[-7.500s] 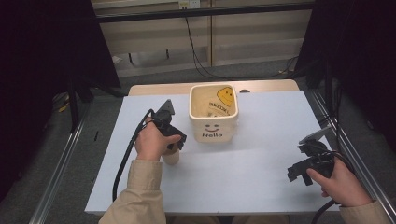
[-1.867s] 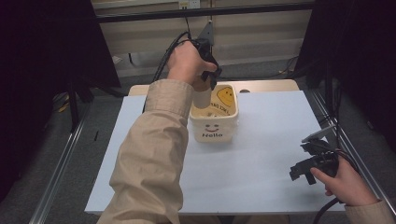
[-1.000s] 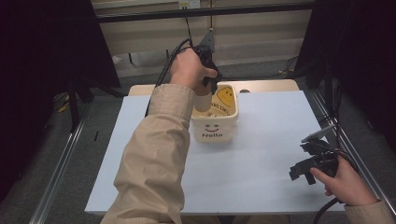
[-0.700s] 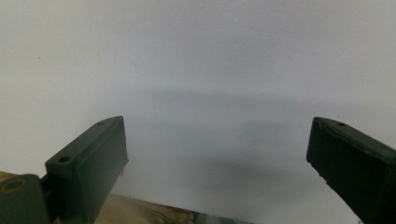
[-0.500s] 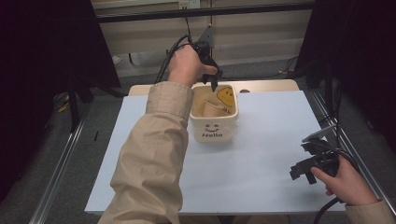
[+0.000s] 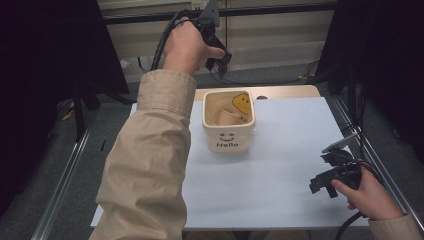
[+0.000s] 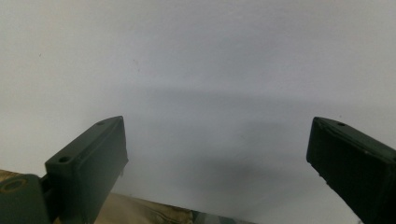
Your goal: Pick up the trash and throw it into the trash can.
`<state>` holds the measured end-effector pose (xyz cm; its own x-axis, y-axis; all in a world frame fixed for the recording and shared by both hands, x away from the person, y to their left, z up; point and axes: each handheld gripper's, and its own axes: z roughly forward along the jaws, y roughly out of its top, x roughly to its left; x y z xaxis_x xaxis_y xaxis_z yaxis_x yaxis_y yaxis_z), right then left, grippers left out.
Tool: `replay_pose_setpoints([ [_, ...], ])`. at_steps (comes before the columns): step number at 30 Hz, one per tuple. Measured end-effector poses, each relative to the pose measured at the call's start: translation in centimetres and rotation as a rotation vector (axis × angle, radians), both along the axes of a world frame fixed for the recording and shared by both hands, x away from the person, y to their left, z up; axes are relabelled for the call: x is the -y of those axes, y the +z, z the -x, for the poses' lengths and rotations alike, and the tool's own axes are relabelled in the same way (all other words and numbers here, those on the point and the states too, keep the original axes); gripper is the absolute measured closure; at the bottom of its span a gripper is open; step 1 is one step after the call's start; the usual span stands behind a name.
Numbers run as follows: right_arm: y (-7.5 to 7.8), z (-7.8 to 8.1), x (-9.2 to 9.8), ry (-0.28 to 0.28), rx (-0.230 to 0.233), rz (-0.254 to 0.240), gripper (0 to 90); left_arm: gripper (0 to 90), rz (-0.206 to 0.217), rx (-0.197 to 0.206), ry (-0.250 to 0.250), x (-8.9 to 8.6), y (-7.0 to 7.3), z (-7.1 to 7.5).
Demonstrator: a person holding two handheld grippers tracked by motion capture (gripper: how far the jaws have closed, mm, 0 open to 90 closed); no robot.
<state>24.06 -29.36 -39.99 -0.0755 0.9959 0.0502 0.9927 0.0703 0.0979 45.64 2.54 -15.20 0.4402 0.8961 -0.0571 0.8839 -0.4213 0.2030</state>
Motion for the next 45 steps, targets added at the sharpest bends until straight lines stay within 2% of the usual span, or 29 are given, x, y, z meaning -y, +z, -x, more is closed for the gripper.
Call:
replay_pose_setpoints([
  [1, -0.1, 0.0, 0.0, -0.001, 0.01, -0.005, 5.0, 12.4, -0.004, 0.004, 0.002, -0.2, 0.2, 0.1],
  [3, 0.1, 0.0, -0.1, -0.004, -0.002, -0.004, 4.9, 12.4, -0.004, 0.001, 0.007, -0.5, 0.4, 0.2],
  [4, 0.0, 0.0, -0.1, 0.002, 0.012, -0.012, 4.9, 12.3, -0.005, -0.001, 0.007, -0.6, 0.4, 0.3],
  [6, 0.0, 0.0, -0.2, 0.005, 0.011, -0.007, 5.0, 12.3, -0.023, -0.002, 0.002, -0.9, 0.3, 0.3],
  [10, -0.1, -0.1, -0.3, 0.005, 0.007, -0.011, 5.0, 12.3, -0.016, -0.004, 0.006, -1.6, 0.1, 0.5],
  [11, -0.1, -0.1, -0.3, 0.008, 0.006, -0.009, 5.0, 12.3, -0.011, -0.004, 0.022, -1.7, 0.0, 0.6],
  [12, -0.1, -0.2, -0.4, 0.001, -0.005, -0.005, 5.0, 12.1, -0.022, -0.006, 0.008, -2.1, 0.0, 0.6],
  [17, -0.2, -0.3, -0.4, 0.008, -0.005, -0.004, 5.0, 12.1, -0.019, -0.005, 0.033, -3.7, 0.0, 1.1],
  [18, -0.2, -0.3, -0.4, 0.007, 0.001, -0.008, 5.0, 12.1, -0.03, -0.005, 0.019, -4.1, 0.0, 1.2],
  [21, -0.2, -0.2, -0.3, 0.009, 0.001, -0.003, 5.0, 12.0, -0.015, 0.0, 0.042, -5.1, -0.2, 1.8],
  [23, -0.2, -0.2, -0.4, 0.008, 0.009, -0.006, 5.0, 11.7, -0.022, 0.006, 0.04, -5.9, -0.4, 2.2],
  [24, -0.2, -0.2, -0.5, 0.008, 0.009, -0.012, 5.0, 11.7, -0.013, 0.003, 0.056, -6.3, -0.7, 2.4],
  [26, -0.1, -0.2, -0.5, 0.011, 0.012, -0.013, 5.0, 11.7, -0.019, -0.014, 0.049, -7.1, -1.2, 2.6],
  [27, -0.1, -0.2, -0.5, 0.01, 0.01, -0.012, 5.0, 11.7, -0.015, -0.012, 0.063, -7.4, -1.4, 2.7],
  [29, 0.0, -0.1, -0.6, 0.005, 0.011, -0.009, 5.0, 11.7, -0.022, -0.011, 0.055, -8.1, -1.8, 2.9],
  [30, 0.0, -0.1, -0.6, 0.005, 0.012, -0.009, 4.9, 11.7, -0.01, -0.008, 0.069, -8.4, -2.1, 3.1],
  [32, -0.1, -0.1, -0.5, 0.009, 0.015, -0.003, 5.0, 11.7, -0.025, -0.012, 0.052, -9.0, -2.5, 3.3],
  [33, -0.1, -0.1, -0.5, 0.008, 0.015, -0.001, 5.0, 11.7, -0.017, -0.011, 0.062, -9.1, -2.8, 3.5],
  [38, 0.0, -0.1, -0.5, 0.015, 0.018, 0.003, 4.9, 11.7, -0.011, -0.007, 0.049, -10.4, -3.7, 4.2],
  [45, -0.1, -0.1, -0.7, 0.011, 0.008, 0.002, 5.0, 11.5, -0.005, -0.008, 0.042, -12.5, -6.2, 5.4],
])
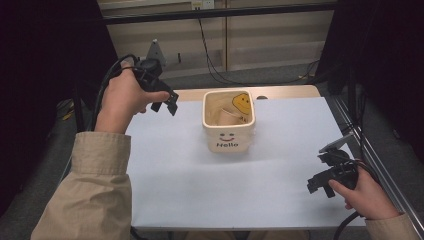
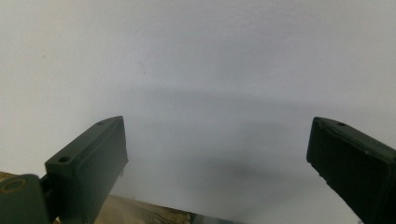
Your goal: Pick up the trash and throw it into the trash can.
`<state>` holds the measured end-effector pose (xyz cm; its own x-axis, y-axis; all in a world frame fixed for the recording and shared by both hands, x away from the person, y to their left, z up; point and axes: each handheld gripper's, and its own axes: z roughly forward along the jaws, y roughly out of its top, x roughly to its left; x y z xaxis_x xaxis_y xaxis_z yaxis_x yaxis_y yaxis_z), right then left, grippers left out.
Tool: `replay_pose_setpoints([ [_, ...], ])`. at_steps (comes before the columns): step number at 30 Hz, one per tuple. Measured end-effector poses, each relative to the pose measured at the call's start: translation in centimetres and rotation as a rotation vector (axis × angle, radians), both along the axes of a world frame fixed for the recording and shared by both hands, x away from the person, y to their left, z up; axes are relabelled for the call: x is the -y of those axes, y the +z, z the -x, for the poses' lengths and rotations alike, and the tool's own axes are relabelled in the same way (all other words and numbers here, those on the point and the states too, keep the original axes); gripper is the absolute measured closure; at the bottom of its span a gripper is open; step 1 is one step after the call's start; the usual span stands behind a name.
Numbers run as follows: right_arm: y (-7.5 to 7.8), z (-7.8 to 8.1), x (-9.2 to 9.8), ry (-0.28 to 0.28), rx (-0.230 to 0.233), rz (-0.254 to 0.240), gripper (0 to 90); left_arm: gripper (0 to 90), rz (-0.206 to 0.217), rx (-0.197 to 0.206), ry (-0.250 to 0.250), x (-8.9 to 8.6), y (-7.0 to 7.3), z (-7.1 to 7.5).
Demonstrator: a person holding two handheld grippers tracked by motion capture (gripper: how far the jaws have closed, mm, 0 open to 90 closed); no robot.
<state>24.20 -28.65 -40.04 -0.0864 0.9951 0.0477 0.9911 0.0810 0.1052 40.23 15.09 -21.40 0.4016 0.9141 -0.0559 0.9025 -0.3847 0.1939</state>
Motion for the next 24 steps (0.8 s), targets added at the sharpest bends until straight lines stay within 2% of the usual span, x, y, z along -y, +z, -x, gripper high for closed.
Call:
replay_pose_setpoints([
  [3, 0.0, 0.0, 0.0, 0.002, 0.002, 0.001, 5.0, 11.5, 0.01, 0.007, 0.013, -0.7, -1.3, 0.5],
  [4, 0.1, 0.0, 0.0, 0.002, 0.003, -0.002, 5.0, 11.4, -0.004, 0.005, 0.0, -1.0, -1.7, 0.5],
  [10, 0.0, 0.0, 0.0, 0.005, 0.005, 0.001, 5.0, 10.9, 0.001, 0.007, -0.009, -2.0, -4.1, 1.5],
  [13, 0.0, 0.0, -0.1, 0.008, 0.002, 0.002, 5.0, 10.8, 0.023, 0.001, -0.018, -2.2, -5.3, 2.2],
  [15, 0.0, 0.0, -0.1, 0.008, 0.0, 0.002, 5.0, 10.6, 0.011, 0.007, -0.037, -2.5, -6.0, 2.5],
  [17, 0.0, 0.0, -0.1, 0.008, 0.001, 0.001, 5.0, 10.5, 0.019, 0.01, -0.027, -2.5, -6.9, 2.9],
  [19, 0.0, 0.0, -0.1, 0.005, 0.004, 0.003, 5.0, 10.4, 0.014, -0.001, -0.048, -2.7, -7.4, 3.1],
  [24, 0.0, 0.0, 0.0, 0.003, 0.004, 0.002, 5.0, 10.1, 0.03, 0.006, -0.042, -3.0, -9.2, 4.1],
])
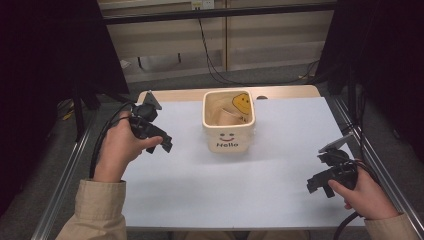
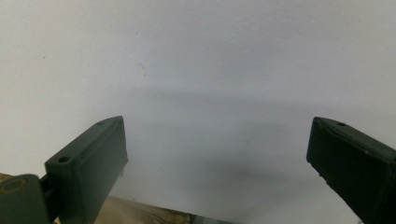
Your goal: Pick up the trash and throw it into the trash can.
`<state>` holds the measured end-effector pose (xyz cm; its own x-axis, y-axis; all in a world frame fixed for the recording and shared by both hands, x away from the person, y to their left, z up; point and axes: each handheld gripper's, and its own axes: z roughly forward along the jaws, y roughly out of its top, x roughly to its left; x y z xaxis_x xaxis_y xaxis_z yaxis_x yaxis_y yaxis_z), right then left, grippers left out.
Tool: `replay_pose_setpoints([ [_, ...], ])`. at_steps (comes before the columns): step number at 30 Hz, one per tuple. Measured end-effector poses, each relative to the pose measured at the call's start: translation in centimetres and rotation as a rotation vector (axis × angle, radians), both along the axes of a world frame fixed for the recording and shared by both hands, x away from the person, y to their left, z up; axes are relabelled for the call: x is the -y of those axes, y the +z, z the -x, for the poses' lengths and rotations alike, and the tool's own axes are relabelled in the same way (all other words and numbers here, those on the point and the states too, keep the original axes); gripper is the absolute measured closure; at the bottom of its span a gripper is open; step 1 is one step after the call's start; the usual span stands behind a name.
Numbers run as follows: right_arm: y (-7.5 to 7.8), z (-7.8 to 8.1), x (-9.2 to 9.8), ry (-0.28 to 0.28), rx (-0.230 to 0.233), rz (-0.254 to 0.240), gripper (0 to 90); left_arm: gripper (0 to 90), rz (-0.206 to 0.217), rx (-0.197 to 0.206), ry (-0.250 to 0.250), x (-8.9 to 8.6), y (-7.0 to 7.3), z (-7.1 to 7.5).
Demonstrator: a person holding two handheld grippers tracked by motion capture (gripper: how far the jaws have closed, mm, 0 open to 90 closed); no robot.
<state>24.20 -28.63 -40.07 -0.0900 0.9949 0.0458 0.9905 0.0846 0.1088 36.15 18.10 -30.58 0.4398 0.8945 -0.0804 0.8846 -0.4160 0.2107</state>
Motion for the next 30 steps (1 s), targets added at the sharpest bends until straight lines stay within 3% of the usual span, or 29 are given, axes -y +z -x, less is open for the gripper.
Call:
replay_pose_setpoints([
  [14, -0.1, 0.0, -0.1, 0.0, 0.004, 0.005, 5.0, 9.0, 0.017, -0.006, -0.021, -0.8, -4.1, 3.0],
  [15, -0.1, 0.0, -0.1, 0.0, 0.004, 0.008, 5.0, 9.0, 0.028, 0.001, -0.003, -0.7, -4.5, 3.3],
  [20, -0.1, 0.1, -0.2, 0.006, 0.008, 0.011, 5.0, 8.5, 0.028, -0.011, -0.027, -0.9, -6.1, 4.3],
  [25, -0.1, 0.1, -0.2, 0.008, 0.008, 0.011, 5.0, 8.3, 0.031, -0.011, -0.034, -1.3, -7.0, 5.2],
  [28, -0.2, 0.1, -0.3, 0.005, 0.006, 0.004, 5.0, 8.1, 0.053, -0.003, -0.023, -1.4, -7.6, 5.7],
  [30, -0.3, 0.1, -0.3, 0.009, 0.004, 0.009, 5.0, 8.1, 0.033, -0.019, -0.032, -1.4, -8.2, 5.9],
])
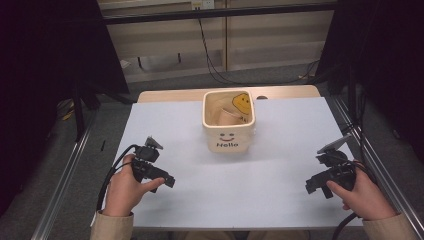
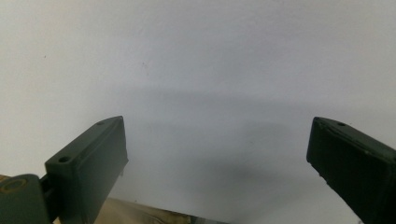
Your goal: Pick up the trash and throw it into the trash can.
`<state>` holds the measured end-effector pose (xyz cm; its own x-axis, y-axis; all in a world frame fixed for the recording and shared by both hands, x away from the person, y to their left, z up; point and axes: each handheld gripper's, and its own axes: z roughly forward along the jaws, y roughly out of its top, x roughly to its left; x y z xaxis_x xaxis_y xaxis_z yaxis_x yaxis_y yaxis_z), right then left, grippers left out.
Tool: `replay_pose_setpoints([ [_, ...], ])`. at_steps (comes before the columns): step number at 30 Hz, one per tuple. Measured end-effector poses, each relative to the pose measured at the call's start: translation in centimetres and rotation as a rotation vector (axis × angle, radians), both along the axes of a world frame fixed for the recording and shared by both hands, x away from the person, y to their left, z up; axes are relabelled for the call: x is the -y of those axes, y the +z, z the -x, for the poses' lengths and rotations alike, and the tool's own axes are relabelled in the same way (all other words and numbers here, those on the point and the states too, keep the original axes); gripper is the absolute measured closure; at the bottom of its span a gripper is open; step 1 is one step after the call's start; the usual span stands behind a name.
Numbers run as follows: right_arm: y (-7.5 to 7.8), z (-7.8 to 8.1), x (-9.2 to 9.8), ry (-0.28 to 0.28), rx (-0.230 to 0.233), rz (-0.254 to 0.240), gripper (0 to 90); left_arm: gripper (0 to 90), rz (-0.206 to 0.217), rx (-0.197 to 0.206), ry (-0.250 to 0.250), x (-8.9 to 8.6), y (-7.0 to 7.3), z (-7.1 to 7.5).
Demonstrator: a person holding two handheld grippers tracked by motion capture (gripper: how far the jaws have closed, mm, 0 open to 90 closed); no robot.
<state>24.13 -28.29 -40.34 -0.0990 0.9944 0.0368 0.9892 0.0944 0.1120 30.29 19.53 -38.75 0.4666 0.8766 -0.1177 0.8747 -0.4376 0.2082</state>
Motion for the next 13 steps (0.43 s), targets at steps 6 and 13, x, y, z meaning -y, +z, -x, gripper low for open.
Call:
replay_pose_setpoints([
  [6, 0.02, 0.02, -0.11, 0.003, 0.002, 0.01, 5.0, 6.7, 0.01, -0.011, -0.011, -0.07, -0.48, 0.41],
  [13, -0.11, 0.06, -0.13, 0.002, 0.003, -0.004, 5.0, 6.7, 0.012, 0.003, 0.005, -0.41, -0.24, 0.71],
])
